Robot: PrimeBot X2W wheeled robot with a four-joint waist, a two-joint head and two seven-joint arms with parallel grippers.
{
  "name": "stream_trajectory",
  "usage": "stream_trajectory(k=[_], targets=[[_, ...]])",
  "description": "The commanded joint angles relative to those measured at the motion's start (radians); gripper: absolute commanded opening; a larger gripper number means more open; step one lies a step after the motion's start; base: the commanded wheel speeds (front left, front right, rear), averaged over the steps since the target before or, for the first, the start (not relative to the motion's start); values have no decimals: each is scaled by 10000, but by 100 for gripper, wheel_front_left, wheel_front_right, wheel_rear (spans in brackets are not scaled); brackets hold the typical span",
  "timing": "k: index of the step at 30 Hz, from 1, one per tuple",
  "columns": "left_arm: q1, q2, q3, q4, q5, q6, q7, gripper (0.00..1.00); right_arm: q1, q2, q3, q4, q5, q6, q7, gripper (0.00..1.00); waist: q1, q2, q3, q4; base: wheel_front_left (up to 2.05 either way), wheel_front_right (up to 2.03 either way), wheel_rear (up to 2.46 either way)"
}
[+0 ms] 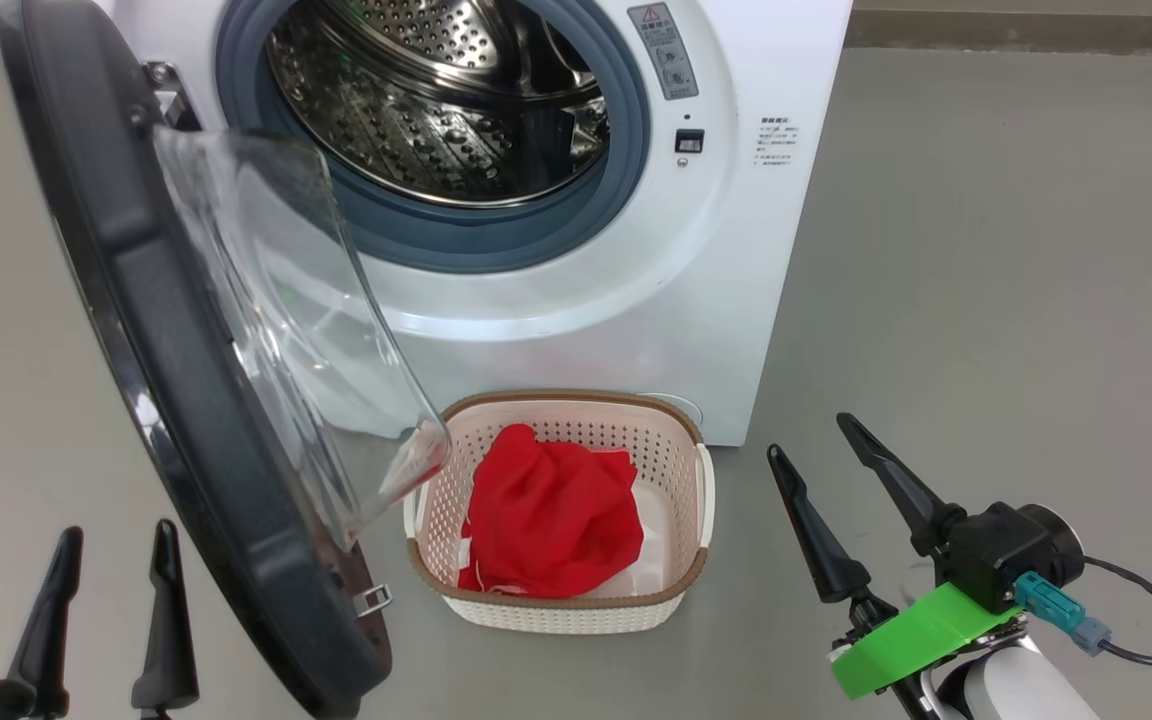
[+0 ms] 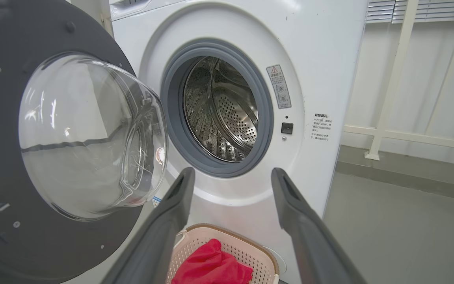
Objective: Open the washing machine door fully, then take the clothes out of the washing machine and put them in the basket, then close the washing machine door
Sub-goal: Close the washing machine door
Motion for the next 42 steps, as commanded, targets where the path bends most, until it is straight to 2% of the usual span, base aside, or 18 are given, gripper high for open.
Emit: stream_trajectory(k=[1, 12, 19, 42], targets=[[-161, 65, 447, -198, 161, 60, -115, 100, -193, 45, 131, -262, 28, 33, -65, 100, 0, 0, -26, 6, 0, 0, 0], [142, -582, 736, 82, 961, -273, -120, 100, -190, 120, 102, -288, 18, 33, -65, 100, 0, 0, -10, 3, 0, 0, 0], [238, -934, 925, 269, 1066, -513, -121, 100, -136, 114, 76, -252, 7, 33, -65, 100, 0, 0, -74, 22, 0, 0, 0], [304, -1208, 1297, 589, 1519, -862, -122, 100, 7, 156, 107, -236, -13, 33, -65, 100, 0, 0, -270, 112, 0, 0, 0]])
